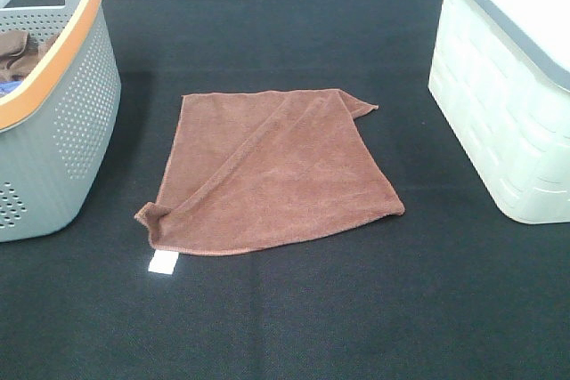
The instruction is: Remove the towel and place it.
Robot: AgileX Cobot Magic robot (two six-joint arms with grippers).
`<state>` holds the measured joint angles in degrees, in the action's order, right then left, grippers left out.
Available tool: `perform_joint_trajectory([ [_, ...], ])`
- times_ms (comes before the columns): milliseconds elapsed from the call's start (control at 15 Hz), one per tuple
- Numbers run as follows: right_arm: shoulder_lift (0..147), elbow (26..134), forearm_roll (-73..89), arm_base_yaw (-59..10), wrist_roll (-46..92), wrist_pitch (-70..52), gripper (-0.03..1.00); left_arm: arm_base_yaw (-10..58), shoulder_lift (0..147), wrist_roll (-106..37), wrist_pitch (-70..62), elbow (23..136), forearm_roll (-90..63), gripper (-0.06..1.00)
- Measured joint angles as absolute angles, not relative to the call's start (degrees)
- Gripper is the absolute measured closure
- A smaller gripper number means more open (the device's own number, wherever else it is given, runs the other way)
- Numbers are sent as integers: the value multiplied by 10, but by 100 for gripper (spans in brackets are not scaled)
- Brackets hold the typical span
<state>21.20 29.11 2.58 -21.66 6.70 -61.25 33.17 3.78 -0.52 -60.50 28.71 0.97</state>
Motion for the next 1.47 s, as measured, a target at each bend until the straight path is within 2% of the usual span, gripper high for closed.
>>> perform_joint_trajectory([
  [867, 209, 291, 28, -203, 67, -612, 28, 325, 38, -6, -604, 287, 9, 42],
  [933, 198, 291, 29, -175, 67, -612, 28, 292, 38, -6, -604, 287, 9, 42],
  [1200, 92, 291, 29, -42, 67, -612, 28, 60, 38, -6, -603, 287, 9, 42],
  [1333, 38, 291, 29, -24, 67, -612, 28, 5, 38, -6, -603, 287, 9, 42],
  [1467, 0, 291, 32, -23, 67, -612, 28, -22, 36, -6, -603, 287, 9, 42],
])
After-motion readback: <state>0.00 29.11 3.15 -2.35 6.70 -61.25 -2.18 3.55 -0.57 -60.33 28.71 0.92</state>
